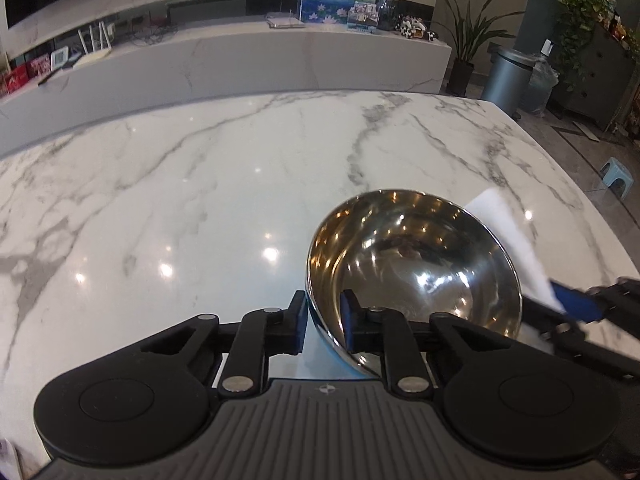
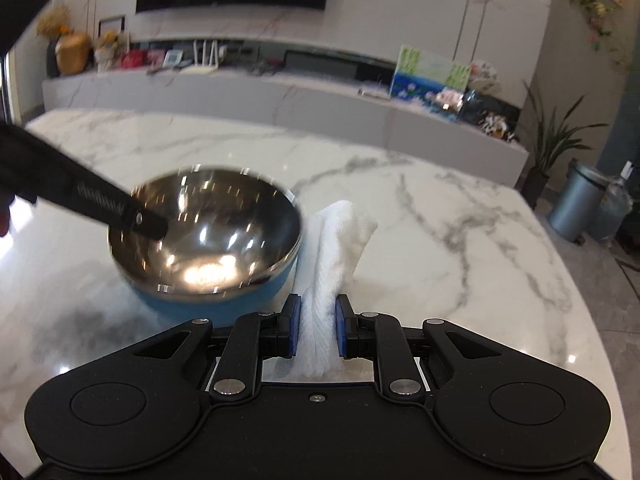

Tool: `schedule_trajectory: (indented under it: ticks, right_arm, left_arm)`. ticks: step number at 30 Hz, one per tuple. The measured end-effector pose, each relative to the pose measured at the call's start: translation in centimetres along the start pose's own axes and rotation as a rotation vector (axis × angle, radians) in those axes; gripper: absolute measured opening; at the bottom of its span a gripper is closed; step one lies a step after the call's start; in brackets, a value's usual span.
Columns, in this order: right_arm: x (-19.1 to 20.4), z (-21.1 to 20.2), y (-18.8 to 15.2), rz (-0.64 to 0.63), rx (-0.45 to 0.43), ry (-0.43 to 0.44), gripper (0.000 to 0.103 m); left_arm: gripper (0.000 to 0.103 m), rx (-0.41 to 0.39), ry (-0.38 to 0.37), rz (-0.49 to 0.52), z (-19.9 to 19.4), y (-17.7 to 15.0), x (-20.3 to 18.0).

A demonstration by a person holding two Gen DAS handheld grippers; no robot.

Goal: Clean bowl

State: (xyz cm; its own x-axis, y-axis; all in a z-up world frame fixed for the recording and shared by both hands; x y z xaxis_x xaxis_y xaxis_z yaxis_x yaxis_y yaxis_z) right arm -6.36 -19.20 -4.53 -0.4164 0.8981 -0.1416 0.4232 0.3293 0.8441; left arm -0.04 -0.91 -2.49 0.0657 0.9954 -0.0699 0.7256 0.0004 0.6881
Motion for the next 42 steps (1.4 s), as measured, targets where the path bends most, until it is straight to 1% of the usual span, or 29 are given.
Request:
schedule_trajectory:
  ticks: [2, 7, 10, 16, 19, 20, 21, 22, 23, 24, 27, 34, 35, 36, 39, 42]
  right_arm:
    - [0.2, -0.3, 0.0, -0.004, -0.011, 0.009, 0.016]
    - [1.0, -0.1, 0.1, -0.035, 0.009, 0.031, 0.016]
    - [1.1, 0.1, 0.2, -0.056, 0.014, 0.030, 0.016]
    - [1.5, 0.6, -0.1, -0.068, 0.056, 0.044, 0.016]
    - [1.5, 1.1, -0.2, -0.072, 0.074, 0.050, 0.016]
    - [1.7, 1.2, -0.3, -0.074, 0.084, 0.054, 0.016]
    - [1.8, 1.4, -0.5, -0.075, 0.093, 0.059, 0.016]
    - [1.9, 1.4, -0.5, -0.076, 0.099, 0.062, 0.016]
    - [2.1, 1.6, -0.6, -0.079, 0.106, 0.067, 0.016]
    - [2.2, 1.7, -0.8, -0.082, 0.115, 0.072, 0.016]
    - [2.7, 2.0, -1.1, -0.101, 0.135, 0.076, 0.016]
    - [2.5, 1.8, -1.1, -0.088, 0.133, 0.073, 0.016]
    - [2.4, 1.8, -1.1, -0.085, 0.132, 0.072, 0.016]
    - [2.3, 1.7, -1.0, -0.082, 0.129, 0.069, 0.016]
    - [1.8, 1.5, -0.7, -0.065, 0.113, 0.054, 0.016]
    - [1.0, 1.2, -0.2, -0.043, 0.091, 0.036, 0.016]
  left_arm:
    - [0.016, -0.005, 0.003, 0.000, 0.2, 0.1, 0.0]
    - [0.016, -0.010, 0.008, 0.007, 0.4, 0.1, -0.2]
    - [0.016, -0.009, 0.006, 0.002, 0.4, 0.1, -0.1]
    - [0.016, -0.014, -0.004, -0.030, 0.0, 0.0, 0.4]
    - [0.020, -0.015, -0.003, -0.039, -0.1, 0.0, 0.4]
    - [0.023, -0.013, -0.003, -0.044, -0.1, -0.1, 0.4]
    - [0.030, -0.011, -0.003, -0.051, -0.1, -0.1, 0.5]
    - [0.034, -0.011, -0.002, -0.062, -0.2, -0.3, 0.5]
    - [0.042, -0.010, -0.001, -0.073, -0.2, -0.4, 0.5]
    - [0.044, -0.009, -0.001, -0.082, -0.3, -0.5, 0.6]
    - [0.044, -0.003, -0.006, -0.094, -0.5, -0.6, 0.6]
    - [0.043, 0.008, -0.017, -0.112, -0.8, -0.9, 0.7]
    - [0.040, 0.007, -0.017, -0.109, -0.8, -0.9, 0.7]
    - [0.033, 0.007, -0.016, -0.106, -0.8, -0.9, 0.7]
    - [0.024, 0.002, -0.013, -0.092, -0.7, -0.8, 0.6]
    - [0.022, -0.002, -0.011, -0.079, -0.5, -0.7, 0.5]
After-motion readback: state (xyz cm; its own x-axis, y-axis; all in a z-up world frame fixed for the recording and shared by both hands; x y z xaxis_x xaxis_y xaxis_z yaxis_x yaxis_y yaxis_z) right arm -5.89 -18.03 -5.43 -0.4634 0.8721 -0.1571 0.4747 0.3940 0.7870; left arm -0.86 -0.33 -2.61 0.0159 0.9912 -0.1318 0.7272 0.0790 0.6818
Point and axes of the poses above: each gripper's, at about its wrist camera, not at the fingertips, and z roughly the way its jaws point, x to its left, y to its top, the point moved 1 cm from there along z, roughly the way its jaws point, and after that the axes turned 5 degrees about -x, right-handed, at the moved point
